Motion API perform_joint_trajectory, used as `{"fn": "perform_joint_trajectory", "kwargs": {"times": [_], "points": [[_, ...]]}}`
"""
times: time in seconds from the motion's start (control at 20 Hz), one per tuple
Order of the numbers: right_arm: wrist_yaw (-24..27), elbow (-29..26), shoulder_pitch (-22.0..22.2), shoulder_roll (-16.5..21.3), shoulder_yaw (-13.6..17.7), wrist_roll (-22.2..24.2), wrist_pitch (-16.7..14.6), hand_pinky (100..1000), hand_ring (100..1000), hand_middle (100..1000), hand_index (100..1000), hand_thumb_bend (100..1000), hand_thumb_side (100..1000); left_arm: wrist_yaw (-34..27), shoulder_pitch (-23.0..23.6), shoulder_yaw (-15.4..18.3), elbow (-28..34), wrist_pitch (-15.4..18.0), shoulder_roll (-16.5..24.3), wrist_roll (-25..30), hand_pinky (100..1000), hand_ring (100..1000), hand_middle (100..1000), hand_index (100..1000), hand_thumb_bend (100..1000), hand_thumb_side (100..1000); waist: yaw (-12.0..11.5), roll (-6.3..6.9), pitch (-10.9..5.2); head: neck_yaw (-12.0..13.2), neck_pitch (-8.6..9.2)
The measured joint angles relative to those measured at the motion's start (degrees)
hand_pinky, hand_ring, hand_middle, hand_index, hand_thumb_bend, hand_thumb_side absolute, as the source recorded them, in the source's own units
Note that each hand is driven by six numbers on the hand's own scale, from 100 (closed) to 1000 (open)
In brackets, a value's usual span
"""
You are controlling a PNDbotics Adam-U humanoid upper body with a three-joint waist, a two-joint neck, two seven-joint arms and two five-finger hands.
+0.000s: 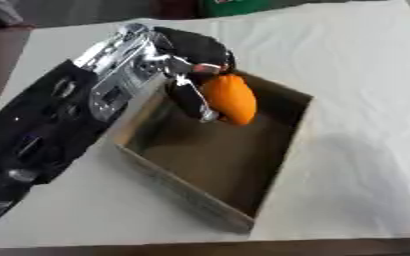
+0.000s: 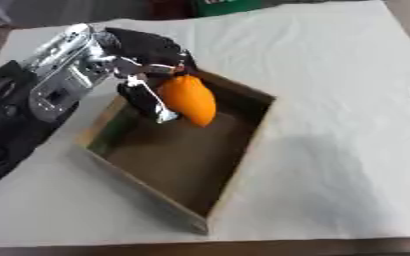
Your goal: Pick up objects on the table and place them in the box.
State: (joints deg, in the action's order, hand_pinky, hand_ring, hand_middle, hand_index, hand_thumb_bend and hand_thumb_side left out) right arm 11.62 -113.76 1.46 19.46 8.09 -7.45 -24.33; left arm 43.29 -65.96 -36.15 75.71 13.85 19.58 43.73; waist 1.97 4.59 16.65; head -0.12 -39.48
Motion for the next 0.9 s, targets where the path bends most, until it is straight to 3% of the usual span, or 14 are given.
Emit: {"fn": "perform_joint_trajectory", "kwargs": {"times": [0.3, 0.35, 0.4, 0.45, 0.6, 0.65, 0.75, 0.9], "points": [[0.0, 0.0, -0.2, 0.0, 0.0, 0.0, 0.4, 893, 771, 734, 917, 100, 1000, 3.7, 0.0, -1.1, -2.3, 3.8, -1.0, 0.6, 411, 665, 664, 775, 100, 705, 0.1, 0.43, 0.00, 0.0, 0.21], [0.0, 0.0, -0.2, 0.0, 0.0, -0.1, 0.5, 894, 771, 734, 917, 100, 1000, 4.2, 0.0, -1.2, -2.4, 4.3, -1.0, 1.0, 440, 700, 701, 828, 220, 772, 0.1, 0.50, 0.00, 0.0, 0.22], [0.0, 0.0, -0.2, 0.0, 0.0, -0.1, 0.6, 894, 770, 734, 917, 100, 1000, 4.7, 0.0, -1.2, -2.6, 4.5, -1.0, 1.4, 446, 707, 709, 842, 264, 785, 0.1, 0.54, 0.00, 0.0, 0.22], [-0.1, 0.0, -0.2, 0.0, 0.0, -0.1, 0.6, 894, 770, 734, 917, 100, 1000, 5.2, 0.0, -1.2, -2.7, 4.4, -1.0, 1.5, 468, 733, 736, 875, 414, 806, 0.1, 0.55, 0.00, 0.0, 0.22], [-0.2, 0.0, -0.2, 0.0, 0.0, -0.1, 0.7, 893, 770, 734, 917, 100, 1000, 6.3, 0.0, -1.1, -2.7, 3.7, -1.0, 2.1, 497, 767, 773, 925, 700, 814, 0.2, 0.55, 0.00, 0.0, 0.22], [-0.2, 0.0, -0.2, 0.0, 0.0, -0.1, 0.7, 893, 770, 734, 917, 100, 1000, 6.8, 0.0, -1.1, -2.7, 3.6, -1.0, 2.3, 507, 779, 784, 936, 909, 791, 0.2, 0.54, 0.00, 0.0, 0.22], [-0.2, 0.0, -0.2, 0.0, 0.0, -0.1, 0.7, 893, 770, 734, 917, 100, 1000, 7.8, 0.0, -1.1, -2.7, 3.6, -1.0, 2.3, 518, 791, 797, 945, 1000, 784, 0.3, 0.47, 0.02, 0.0, 0.22], [-0.3, 0.0, -0.2, 0.0, 0.0, -0.1, 0.7, 893, 770, 734, 917, 100, 1000, 9.0, 0.0, -0.7, -2.7, 3.9, -1.0, 2.0, 529, 800, 804, 943, 1000, 802, 0.4, 0.23, 0.02, 0.0, 0.22]]}}
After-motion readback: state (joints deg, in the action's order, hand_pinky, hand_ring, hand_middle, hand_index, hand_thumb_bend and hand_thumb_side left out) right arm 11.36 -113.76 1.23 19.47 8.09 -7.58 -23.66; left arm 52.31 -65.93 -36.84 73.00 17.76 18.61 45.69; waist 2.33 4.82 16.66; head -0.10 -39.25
